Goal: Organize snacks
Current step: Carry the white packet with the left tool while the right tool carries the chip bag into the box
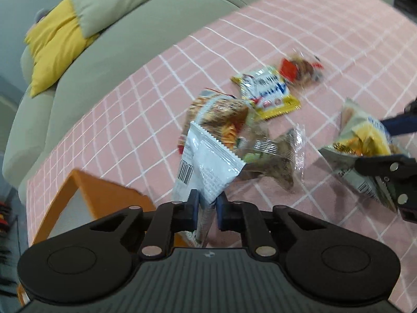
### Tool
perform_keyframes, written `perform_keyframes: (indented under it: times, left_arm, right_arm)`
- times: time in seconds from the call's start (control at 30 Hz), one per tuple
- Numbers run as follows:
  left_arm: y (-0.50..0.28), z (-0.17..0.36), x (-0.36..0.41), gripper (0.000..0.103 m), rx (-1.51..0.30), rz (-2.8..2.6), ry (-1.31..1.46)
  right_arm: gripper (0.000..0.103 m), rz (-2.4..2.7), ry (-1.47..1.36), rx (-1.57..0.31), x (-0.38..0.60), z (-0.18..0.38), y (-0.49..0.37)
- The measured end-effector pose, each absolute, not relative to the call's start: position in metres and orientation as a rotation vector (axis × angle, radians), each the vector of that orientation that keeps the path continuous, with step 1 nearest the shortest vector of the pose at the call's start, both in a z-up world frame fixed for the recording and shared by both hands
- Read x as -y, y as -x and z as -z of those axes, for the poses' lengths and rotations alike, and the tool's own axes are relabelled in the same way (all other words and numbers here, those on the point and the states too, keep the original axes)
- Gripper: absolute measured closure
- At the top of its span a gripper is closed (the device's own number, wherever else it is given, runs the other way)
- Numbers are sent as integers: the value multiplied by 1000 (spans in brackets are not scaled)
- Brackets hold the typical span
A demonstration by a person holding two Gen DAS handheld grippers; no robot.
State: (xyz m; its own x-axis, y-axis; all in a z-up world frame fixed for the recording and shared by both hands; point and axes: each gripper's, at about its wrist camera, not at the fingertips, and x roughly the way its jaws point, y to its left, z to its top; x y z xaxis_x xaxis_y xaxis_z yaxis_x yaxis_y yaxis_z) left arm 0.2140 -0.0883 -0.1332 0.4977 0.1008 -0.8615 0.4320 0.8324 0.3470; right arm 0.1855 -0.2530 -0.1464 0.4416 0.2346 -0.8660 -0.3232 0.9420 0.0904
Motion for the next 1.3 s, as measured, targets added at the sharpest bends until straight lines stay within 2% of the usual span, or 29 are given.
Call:
perform_keyframes:
  times: [0.33, 0.6, 1.0, 1.3]
  left_arm:
    - [-189, 105, 53, 94, -997, 141, -347]
    - [-164, 82, 55, 94, -961, 171, -257]
    - [-109, 13, 44, 94, -861, 239, -27]
    - [-81, -25, 28, 95, -779, 232, -29]
  right_arm:
    - [68, -352, 83, -1052, 245, 139, -175]
    - [68, -370, 87, -1008, 240, 119, -163]
    - [68, -417, 72, -900, 228, 69, -131]
    - [68, -510, 98, -781, 200, 25, -105]
